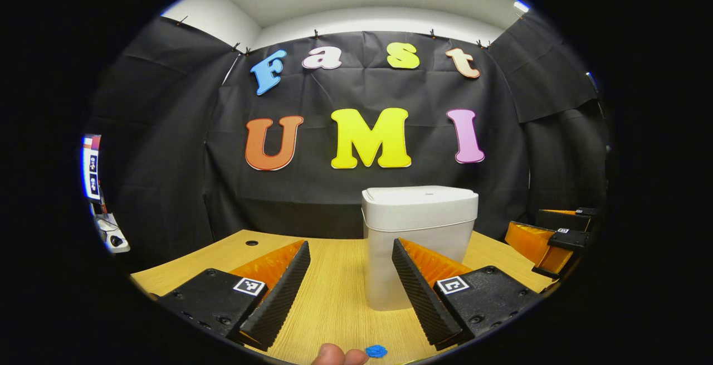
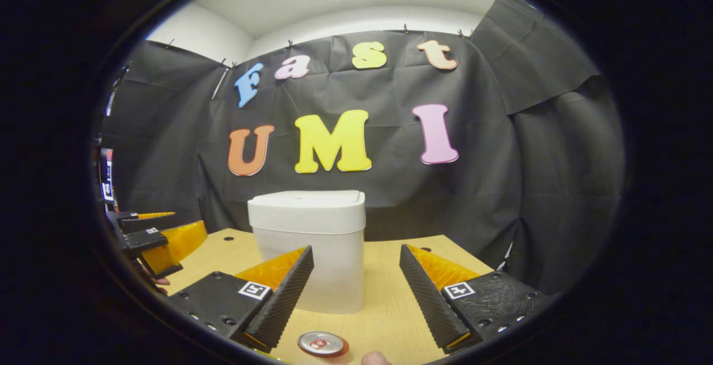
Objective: Press the lid of the desktop garbage bin to open it, pick up the crumpled paper on the desktop and throw it into the bin, then pick up the pop can on the desktop and drop it into the bin, and finally close the garbage bin lid.
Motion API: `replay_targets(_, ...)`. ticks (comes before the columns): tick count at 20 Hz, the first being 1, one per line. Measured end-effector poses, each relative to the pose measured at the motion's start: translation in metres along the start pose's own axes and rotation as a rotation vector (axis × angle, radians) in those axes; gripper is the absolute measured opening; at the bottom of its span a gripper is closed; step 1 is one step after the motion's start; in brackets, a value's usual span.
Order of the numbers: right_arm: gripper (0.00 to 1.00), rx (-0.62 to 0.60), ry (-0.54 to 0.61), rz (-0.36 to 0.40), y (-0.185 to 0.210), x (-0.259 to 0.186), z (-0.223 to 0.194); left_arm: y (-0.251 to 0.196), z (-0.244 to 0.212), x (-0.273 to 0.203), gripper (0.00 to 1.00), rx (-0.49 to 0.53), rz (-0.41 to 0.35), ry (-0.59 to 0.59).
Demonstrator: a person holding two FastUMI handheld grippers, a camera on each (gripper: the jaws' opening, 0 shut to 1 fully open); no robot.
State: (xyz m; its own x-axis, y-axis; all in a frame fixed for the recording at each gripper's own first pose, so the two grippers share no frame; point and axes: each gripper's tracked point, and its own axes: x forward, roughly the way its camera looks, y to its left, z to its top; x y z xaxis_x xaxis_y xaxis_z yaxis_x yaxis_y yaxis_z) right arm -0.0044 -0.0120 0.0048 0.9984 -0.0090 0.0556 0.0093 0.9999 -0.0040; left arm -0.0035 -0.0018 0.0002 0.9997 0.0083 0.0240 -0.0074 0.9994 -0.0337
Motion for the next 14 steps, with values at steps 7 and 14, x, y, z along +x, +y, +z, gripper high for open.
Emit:
replay_targets(7,0.96,0.001,0.011,-0.003,0.000,0.002,0.001,0.003,-0.006,0.001,0.96,-0.002,-0.001,0.007)
replay_targets(14,0.96,-0.002,0.029,0.036,0.011,0.009,0.010,0.008,-0.015,0.001,0.96,0.006,-0.006,0.021)
